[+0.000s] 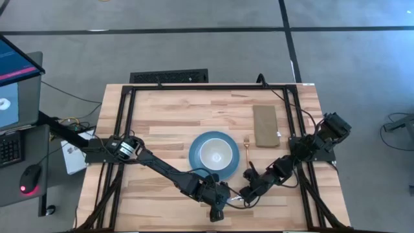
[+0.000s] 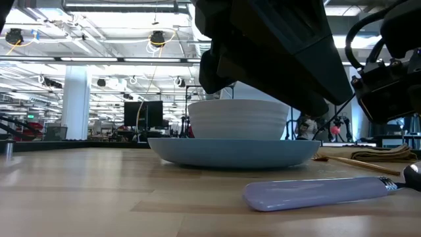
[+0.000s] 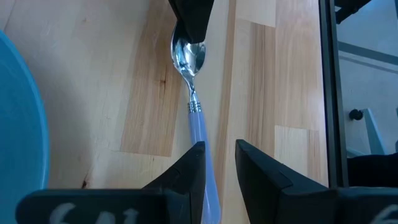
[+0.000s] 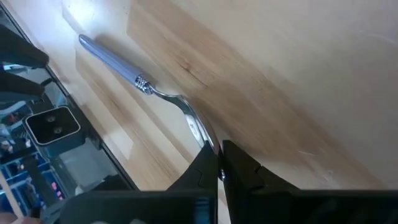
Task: Set table place
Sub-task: Place the small silver tool inside the white bowl
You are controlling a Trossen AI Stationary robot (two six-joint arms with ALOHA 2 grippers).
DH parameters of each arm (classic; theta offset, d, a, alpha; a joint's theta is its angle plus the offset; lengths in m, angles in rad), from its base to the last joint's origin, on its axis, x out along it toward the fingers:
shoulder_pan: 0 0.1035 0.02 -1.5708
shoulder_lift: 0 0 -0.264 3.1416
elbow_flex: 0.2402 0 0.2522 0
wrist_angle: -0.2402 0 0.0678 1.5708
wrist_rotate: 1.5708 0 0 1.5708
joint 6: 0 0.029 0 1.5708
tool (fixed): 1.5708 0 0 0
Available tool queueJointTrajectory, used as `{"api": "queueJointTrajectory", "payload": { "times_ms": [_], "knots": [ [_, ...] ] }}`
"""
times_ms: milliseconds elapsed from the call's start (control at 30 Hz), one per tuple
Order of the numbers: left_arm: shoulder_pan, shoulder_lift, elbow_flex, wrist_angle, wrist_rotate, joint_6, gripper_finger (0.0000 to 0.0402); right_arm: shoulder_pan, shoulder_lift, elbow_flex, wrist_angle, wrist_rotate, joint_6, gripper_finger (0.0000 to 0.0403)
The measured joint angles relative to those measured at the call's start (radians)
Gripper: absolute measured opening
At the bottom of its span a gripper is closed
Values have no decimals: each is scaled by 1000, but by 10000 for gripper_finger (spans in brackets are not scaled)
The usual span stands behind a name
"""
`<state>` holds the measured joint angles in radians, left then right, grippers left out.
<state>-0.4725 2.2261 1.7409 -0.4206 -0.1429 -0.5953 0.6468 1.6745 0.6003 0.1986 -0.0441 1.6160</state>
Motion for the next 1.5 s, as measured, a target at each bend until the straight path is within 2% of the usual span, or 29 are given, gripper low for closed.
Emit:
{"api": "queueJointTrajectory", "payload": {
  "times_ms": [667, 767, 967, 1100, 1500],
  "knots": [
    [14, 0, 0, -17, 53, -5, 80, -39, 2, 68, 35, -1, -90, 25],
    [14, 0, 0, -25, 76, -14, 97, -39, 1, 68, 35, -3, -95, 25],
    [14, 0, 0, -34, 76, -42, 169, -39, 1, 68, 43, -6, -89, 25],
    [16, -1, 0, -39, 79, -40, 201, -33, 1, 69, 50, -8, -72, 25],
    [48, -1, 0, -60, 106, -73, 215, -23, -1, 70, 78, -10, -53, 25]
  ]
}}
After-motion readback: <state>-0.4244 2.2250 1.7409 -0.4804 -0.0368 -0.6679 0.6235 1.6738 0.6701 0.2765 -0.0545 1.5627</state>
